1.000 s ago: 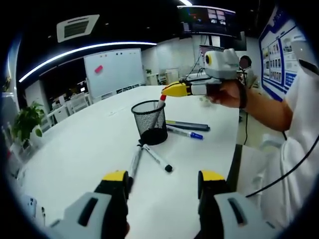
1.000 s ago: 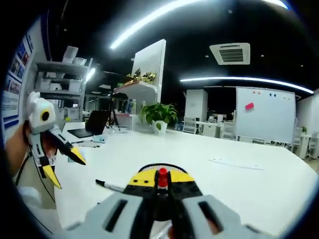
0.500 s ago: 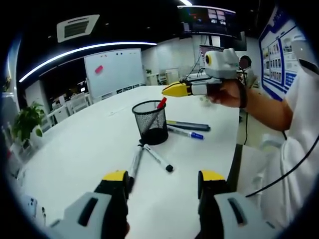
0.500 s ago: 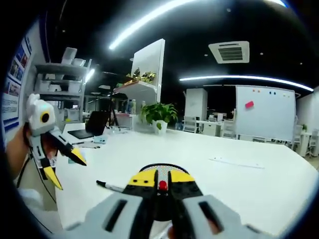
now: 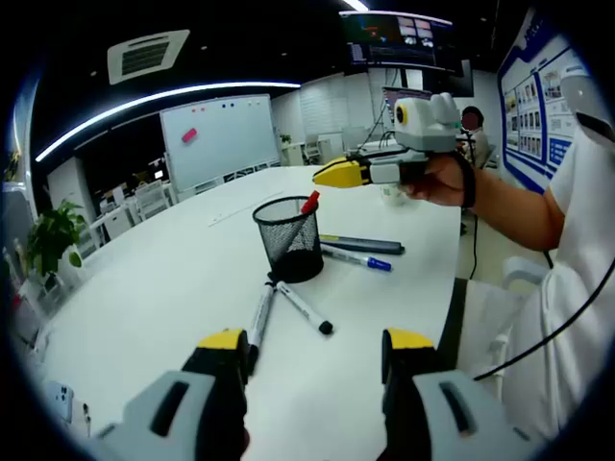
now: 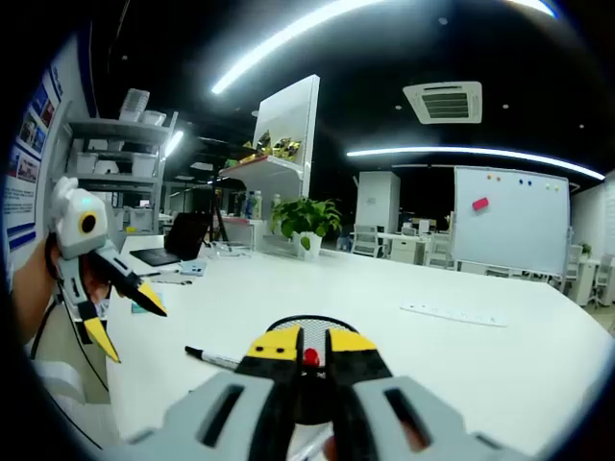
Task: Place the scattered laser pointers and whiteboard markers into the pen holder and stack the scattered paper cups together
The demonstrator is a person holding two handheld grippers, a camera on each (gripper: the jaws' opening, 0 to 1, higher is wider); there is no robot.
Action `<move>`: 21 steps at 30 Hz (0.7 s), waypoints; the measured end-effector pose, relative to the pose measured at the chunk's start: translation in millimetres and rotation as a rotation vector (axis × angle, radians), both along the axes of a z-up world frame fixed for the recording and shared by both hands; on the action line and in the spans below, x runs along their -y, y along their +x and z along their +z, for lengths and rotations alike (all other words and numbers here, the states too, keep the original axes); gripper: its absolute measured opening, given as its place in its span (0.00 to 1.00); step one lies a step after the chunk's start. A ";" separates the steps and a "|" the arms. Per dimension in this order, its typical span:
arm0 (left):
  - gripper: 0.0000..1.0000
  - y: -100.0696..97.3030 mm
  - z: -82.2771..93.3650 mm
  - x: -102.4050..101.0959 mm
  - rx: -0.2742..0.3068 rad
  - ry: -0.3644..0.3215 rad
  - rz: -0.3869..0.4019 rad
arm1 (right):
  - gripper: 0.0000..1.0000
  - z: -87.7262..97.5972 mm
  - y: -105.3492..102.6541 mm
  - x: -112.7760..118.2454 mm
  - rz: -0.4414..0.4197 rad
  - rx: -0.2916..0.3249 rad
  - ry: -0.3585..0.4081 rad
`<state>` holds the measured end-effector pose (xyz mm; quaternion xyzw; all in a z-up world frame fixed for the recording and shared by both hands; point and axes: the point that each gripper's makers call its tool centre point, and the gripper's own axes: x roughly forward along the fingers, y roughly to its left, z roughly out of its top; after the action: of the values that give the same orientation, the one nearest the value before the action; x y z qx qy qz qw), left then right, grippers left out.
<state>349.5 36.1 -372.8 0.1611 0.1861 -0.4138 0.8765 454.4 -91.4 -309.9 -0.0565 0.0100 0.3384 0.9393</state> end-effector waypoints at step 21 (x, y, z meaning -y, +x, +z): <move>0.57 -0.7 1.0 0.0 0.001 -0.001 0.003 | 0.10 4.4 -5.8 7.5 -0.014 0.013 0.012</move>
<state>348.8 36.1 -371.8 0.1604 0.1857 -0.4126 0.8773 448.7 -98.9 -305.5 -0.0530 0.0024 0.3315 0.9420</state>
